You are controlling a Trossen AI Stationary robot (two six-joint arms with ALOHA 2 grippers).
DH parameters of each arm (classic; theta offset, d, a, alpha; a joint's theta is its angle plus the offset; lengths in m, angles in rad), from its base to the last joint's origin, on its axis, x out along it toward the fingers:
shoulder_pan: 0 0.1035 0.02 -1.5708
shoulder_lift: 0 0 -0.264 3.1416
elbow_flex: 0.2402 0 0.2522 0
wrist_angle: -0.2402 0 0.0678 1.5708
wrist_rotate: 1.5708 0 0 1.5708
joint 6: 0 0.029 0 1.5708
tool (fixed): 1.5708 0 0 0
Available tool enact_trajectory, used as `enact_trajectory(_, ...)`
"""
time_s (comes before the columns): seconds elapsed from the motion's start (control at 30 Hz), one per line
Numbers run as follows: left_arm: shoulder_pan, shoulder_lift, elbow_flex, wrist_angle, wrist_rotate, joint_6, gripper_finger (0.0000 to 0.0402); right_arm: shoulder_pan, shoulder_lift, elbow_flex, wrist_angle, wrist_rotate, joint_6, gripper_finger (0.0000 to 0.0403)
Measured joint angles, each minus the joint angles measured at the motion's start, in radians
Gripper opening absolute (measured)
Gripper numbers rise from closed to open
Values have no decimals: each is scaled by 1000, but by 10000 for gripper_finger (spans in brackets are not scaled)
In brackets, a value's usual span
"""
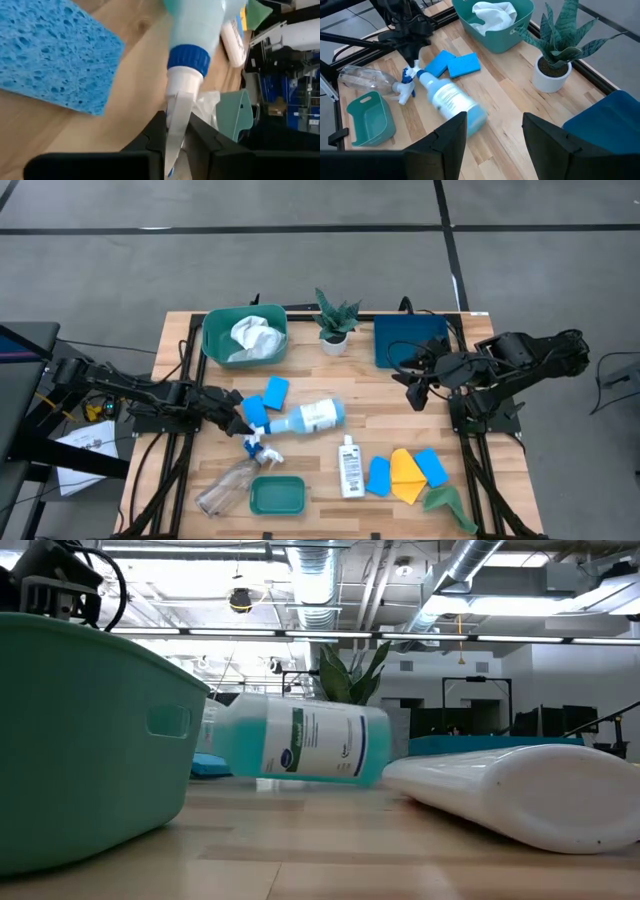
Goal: Pick & Place Kitchen Items
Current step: Put the white spray bottle into the blue bin
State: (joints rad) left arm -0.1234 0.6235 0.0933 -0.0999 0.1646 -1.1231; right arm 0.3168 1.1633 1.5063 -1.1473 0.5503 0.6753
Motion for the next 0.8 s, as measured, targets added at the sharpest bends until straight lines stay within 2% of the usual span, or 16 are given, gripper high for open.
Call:
enact_trajectory(0.27,2,2,0,105,-21,-22,32,1,0,0,0,0,-2,185)
enact_trajectory(0.57,2,3,109,99,-18,-2,23,1,0,0,0,0,-9,185)
enact_trajectory(0.8,1,13,242,-86,-8,64,23,1,0,0,2,0,-21,185)
